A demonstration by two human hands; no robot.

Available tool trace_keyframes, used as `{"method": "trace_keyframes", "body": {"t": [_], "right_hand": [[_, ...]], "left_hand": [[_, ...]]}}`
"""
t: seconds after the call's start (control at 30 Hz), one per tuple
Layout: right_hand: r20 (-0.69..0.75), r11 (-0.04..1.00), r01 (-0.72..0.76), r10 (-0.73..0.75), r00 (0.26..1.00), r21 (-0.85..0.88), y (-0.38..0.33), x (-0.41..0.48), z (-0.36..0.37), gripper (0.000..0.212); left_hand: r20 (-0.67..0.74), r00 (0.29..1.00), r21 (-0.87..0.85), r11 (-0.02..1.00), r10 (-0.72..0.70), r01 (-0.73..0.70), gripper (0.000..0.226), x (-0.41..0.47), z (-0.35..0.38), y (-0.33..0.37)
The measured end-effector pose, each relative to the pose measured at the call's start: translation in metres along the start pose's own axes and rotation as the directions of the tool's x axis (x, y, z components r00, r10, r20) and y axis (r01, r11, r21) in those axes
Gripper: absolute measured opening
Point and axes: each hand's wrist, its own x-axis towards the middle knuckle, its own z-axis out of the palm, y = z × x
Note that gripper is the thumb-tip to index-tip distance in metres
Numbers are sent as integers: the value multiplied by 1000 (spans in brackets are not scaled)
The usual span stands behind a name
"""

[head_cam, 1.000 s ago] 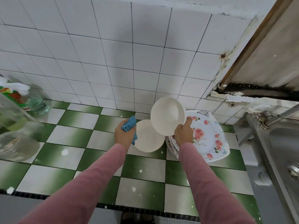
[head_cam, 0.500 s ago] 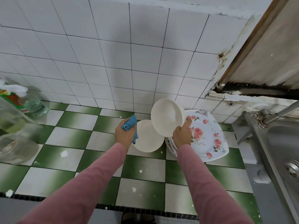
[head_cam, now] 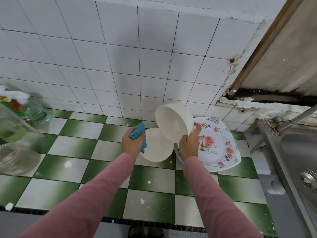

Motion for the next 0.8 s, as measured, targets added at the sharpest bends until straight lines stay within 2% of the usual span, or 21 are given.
{"method": "trace_keyframes", "body": {"t": [0.13, 0.43, 0.57, 0.67, 0.8], "right_hand": [[-20, 999, -9, 10, 1000, 42, -5, -4, 6, 64], [-8, 965, 12, -10, 1000, 261, -18, -8, 8, 61], [54, 949, -9, -8, 999, 316, -26, -9, 12, 68], [99, 938, -37, 3, 995, 346, -34, -9, 13, 76], [198, 882, -167, 85, 976, 441, -43, -8, 13, 69]], "left_hand": [[5, 1000, 3, 1000, 23, -23, 35, -4, -4, 1], [-3, 998, -13, 998, 65, -65, 36, -4, -8, 12], [-30, 996, -61, 995, 79, -81, 39, -6, -6, 20], [-60, 988, -110, 983, 144, -150, 40, -10, -4, 30], [-142, 959, -145, 953, 246, -266, 39, -18, 0, 45]]}}
